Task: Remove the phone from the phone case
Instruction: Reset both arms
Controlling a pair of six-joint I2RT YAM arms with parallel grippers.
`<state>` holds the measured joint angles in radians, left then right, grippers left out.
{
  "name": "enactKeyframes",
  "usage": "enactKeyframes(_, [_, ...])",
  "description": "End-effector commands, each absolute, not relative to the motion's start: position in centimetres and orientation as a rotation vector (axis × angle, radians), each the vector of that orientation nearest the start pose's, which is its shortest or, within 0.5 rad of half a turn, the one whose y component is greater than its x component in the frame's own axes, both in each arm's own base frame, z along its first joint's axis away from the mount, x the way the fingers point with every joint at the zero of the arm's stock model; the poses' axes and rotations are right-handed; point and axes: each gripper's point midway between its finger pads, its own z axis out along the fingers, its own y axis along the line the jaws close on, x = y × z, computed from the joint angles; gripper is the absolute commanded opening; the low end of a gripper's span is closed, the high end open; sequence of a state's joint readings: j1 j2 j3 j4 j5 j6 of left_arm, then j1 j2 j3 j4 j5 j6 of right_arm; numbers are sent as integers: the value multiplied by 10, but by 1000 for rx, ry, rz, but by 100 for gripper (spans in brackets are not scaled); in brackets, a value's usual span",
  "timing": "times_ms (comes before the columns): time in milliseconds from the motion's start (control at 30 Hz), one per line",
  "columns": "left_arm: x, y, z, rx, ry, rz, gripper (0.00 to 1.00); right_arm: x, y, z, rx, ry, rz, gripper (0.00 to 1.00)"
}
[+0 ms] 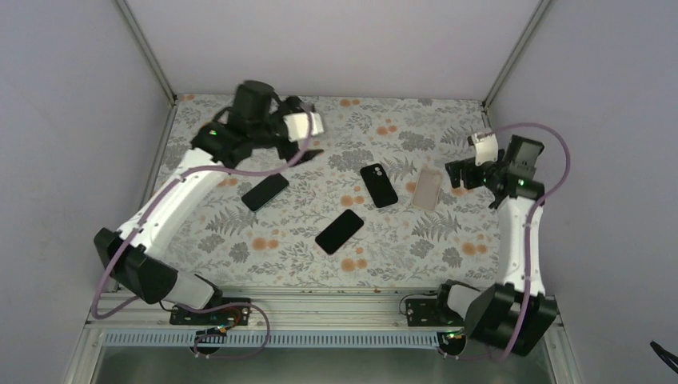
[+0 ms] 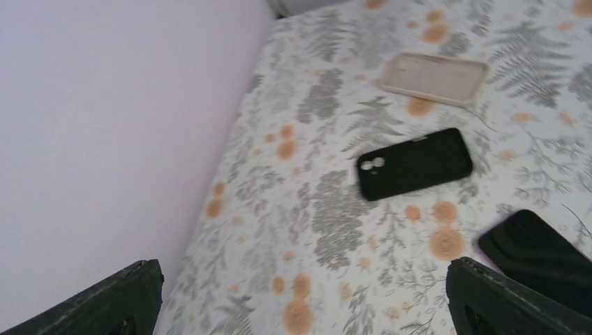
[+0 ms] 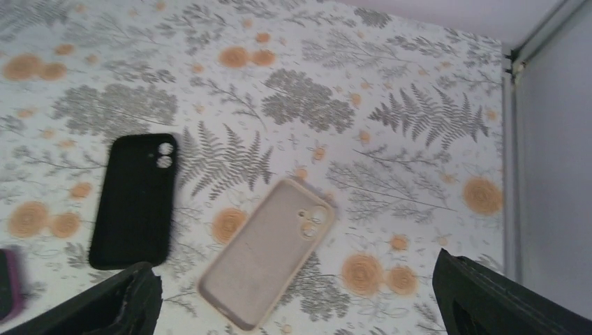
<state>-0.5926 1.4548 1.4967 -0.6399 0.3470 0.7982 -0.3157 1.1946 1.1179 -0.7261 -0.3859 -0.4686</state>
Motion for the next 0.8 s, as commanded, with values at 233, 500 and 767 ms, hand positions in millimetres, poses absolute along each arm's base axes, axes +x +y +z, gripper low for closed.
enactKeyframes(233, [332, -194, 383, 1198, 1689, -217, 100, 329, -43, 239, -170, 2010, 15, 100])
enactKeyframes(500, [383, -83, 423, 754, 1766, -124, 100, 330, -50, 231, -149, 2031, -19, 100])
enactKeyframes(767, [393, 63, 428, 297, 1839, -107, 100, 329, -52, 233, -143, 2018, -45, 100])
